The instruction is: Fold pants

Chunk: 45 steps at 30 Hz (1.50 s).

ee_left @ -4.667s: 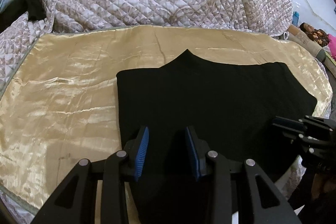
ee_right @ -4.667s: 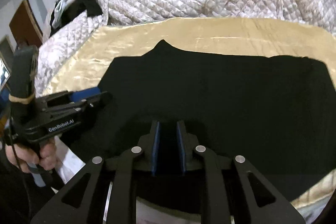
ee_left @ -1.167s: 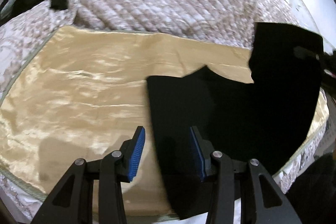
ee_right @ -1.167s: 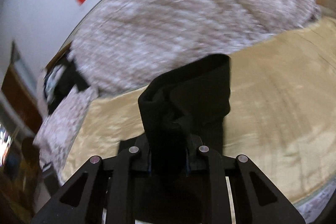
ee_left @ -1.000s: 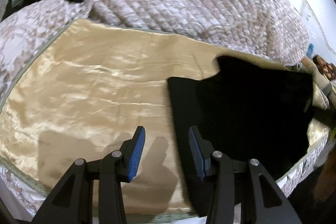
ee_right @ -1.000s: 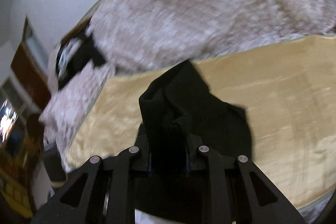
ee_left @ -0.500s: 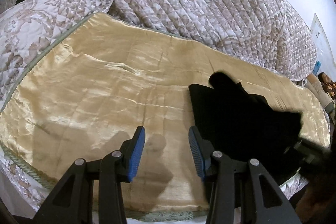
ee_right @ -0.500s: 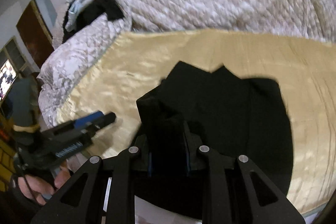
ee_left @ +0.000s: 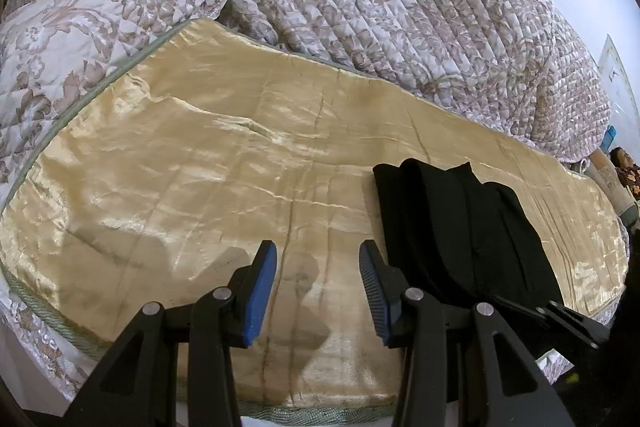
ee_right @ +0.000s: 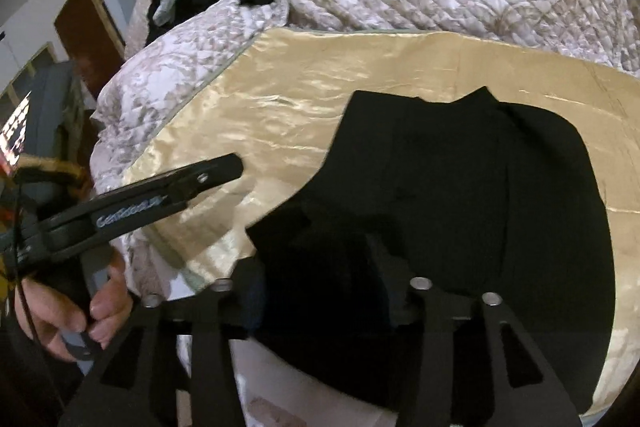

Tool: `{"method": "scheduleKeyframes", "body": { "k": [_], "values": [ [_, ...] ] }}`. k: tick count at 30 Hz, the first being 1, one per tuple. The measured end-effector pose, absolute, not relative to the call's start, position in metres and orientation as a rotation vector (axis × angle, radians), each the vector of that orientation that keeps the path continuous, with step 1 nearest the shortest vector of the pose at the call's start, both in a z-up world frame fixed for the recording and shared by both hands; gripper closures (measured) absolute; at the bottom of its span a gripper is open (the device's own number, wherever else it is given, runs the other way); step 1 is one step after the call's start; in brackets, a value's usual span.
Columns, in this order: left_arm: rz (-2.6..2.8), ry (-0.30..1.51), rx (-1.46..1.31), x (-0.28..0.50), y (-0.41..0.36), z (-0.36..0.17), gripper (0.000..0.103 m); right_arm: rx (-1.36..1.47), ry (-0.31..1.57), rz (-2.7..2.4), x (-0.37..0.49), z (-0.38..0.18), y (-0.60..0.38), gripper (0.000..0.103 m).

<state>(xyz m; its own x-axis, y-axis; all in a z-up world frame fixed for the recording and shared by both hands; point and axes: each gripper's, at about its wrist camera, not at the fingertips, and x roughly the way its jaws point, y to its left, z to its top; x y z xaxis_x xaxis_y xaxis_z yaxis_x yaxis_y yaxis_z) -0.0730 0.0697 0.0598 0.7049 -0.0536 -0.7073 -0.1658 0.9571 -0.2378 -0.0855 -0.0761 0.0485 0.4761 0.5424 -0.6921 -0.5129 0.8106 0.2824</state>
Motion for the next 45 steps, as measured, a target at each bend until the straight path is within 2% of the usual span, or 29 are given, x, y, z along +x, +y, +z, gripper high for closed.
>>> {"method": "scheduleKeyframes", "body": {
  "k": [8, 11, 17, 22, 27, 31, 32, 33, 35, 45],
  "values": [
    [0.023, 0.758, -0.299, -0.071, 0.06, 0.067, 0.057, 0.114, 0.731, 0.63, -0.11, 0.068, -0.117, 0.05],
    [-0.017, 0.742, -0.298, -0.07, 0.052, 0.071, 0.057, 0.096, 0.877, 0.575, -0.096, 0.036, -0.124, 0.072],
    [-0.107, 0.724, -0.265, -0.05, 0.023, 0.084, 0.057, 0.116, 0.914, 0.692, -0.094, 0.042, -0.137, 0.073],
    [-0.198, 0.743, -0.221, -0.007, -0.008, 0.093, 0.057, 0.172, 0.842, 0.578, -0.062, 0.07, -0.18, 0.073],
    [-0.202, 0.796, -0.135, 0.028, -0.028, 0.066, 0.057, 0.132, 0.865, 0.5, 0.0, 0.073, -0.191, 0.073],
    [-0.144, 0.802, -0.089, 0.021, -0.025, 0.045, 0.057, 0.11, 0.932, 0.439, 0.038, 0.049, -0.191, 0.073],
    [-0.139, 0.79, -0.087, 0.017, -0.025, 0.044, 0.057, 0.121, 0.948, 0.401, 0.048, 0.04, -0.196, 0.077],
    [-0.135, 0.781, -0.086, 0.015, -0.025, 0.043, 0.057, 0.152, 0.949, 0.389, 0.051, 0.034, -0.203, 0.086],
    [-0.129, 0.772, -0.094, 0.011, -0.023, 0.042, 0.055, 0.228, 0.934, 0.385, 0.053, 0.032, -0.216, 0.091],
    [-0.107, 0.762, -0.114, 0.005, -0.021, 0.049, 0.053, 0.217, 0.866, 0.338, 0.034, 0.048, -0.222, 0.088]
  ]
}}
